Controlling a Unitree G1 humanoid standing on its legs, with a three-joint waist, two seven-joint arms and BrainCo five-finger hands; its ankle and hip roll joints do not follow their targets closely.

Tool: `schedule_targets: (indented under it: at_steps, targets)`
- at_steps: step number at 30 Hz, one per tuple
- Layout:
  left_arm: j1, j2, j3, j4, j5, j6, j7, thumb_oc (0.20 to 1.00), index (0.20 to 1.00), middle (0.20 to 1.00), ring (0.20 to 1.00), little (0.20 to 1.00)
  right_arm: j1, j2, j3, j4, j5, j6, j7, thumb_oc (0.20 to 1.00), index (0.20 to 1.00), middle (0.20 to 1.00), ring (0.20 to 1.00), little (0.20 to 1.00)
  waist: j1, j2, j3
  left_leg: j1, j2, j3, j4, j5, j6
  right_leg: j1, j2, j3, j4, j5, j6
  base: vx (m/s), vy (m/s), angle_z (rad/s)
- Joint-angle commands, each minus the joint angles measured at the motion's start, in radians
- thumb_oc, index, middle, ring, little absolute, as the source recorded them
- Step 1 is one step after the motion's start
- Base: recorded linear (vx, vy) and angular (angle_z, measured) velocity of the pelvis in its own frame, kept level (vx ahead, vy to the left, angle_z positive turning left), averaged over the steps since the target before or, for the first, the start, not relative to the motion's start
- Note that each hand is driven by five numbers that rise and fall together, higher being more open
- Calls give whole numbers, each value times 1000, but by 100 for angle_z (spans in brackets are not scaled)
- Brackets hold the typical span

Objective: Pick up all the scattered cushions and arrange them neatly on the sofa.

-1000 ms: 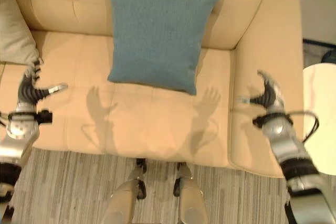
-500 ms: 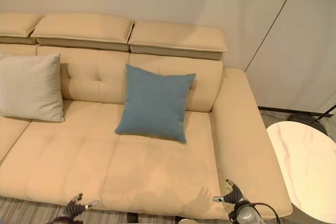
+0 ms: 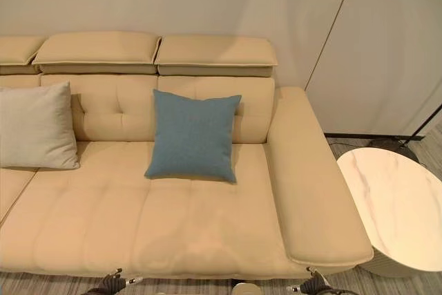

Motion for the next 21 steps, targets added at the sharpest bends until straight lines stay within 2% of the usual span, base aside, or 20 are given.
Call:
schedule_targets:
  at_steps: [1, 6, 7, 8, 10, 13, 14, 21]
  targets:
    - [14, 34, -22, -23, 55, -14, 3, 1000, 1000, 1000, 1000, 1000, -89, -3, 11, -7, 29, 9, -14, 1000, 1000, 1000, 1000, 1000, 19, -21, 25, 58, -19, -30, -53, -18, -7, -29, 44, 36, 79, -84, 121, -178, 198, -14]
    - [-11, 35, -42, -5, 85, -14, 22, 1000, 1000, 1000, 1000, 1000, -124, 24, 46, -6, -3, 23, -24, 1000, 1000, 1000, 1000, 1000, 31, -29, 52, 36, -58, -50, -100, 15, 24, -97, 18, 66, 85, -30, 167, -216, 172, -20]
    - [-20, 42, -42, -3, 81, -10, 30, 1000, 1000, 1000, 1000, 1000, -134, 35, 56, -3, -6, 30, -22, 1000, 1000, 1000, 1000, 1000, 34, -25, 68, 14, -55, -45, -108, 39, 36, -123, 18, 85, 128, -44, 172, -477, 209, -55]
    - [-20, 51, -35, 2, 78, -2, 36, 1000, 1000, 1000, 1000, 1000, -123, 40, 56, 14, 3, 29, -27, 1000, 1000, 1000, 1000, 1000, 56, -13, 71, -10, -51, -35, -122, 68, 53, -87, 34, 101, 238, -123, 146, -436, 168, -35]
    - [-17, 54, -32, 15, 79, 0, 35, 1000, 1000, 1000, 1000, 1000, -112, 47, 41, 33, 23, 27, -28, 1000, 1000, 1000, 1000, 1000, 74, -17, 44, -28, -47, -33, -148, 93, 50, -30, 46, 108, 260, -164, 139, -210, 32, -23]
    - [-10, 57, -28, 16, 74, -6, 40, 1000, 1000, 1000, 1000, 1000, -104, 55, 42, 30, 19, 29, -31, 1000, 1000, 1000, 1000, 1000, 90, -29, 23, -29, -44, -11, -172, 104, 38, 13, 37, 69, 195, -163, 139, -40, -79, -21]
    - [-8, 58, -27, 17, 83, -6, 42, 1000, 1000, 1000, 1000, 1000, -104, 57, 42, 39, 17, 28, -33, 1000, 1000, 1000, 1000, 1000, 92, -36, 7, -26, -42, 0, -185, 111, 32, 39, 38, 59, 128, -158, 143, 9, -108, -22]
    - [-15, 47, -26, 24, 82, -5, 43, 1000, 1000, 1000, 1000, 1000, -112, 50, 48, 37, 28, 28, -36, 1000, 1000, 1000, 1000, 1000, 79, -38, -10, -19, -24, 14, -202, 126, 11, 90, 54, 54, 22, -143, 140, -10, -66, -3]
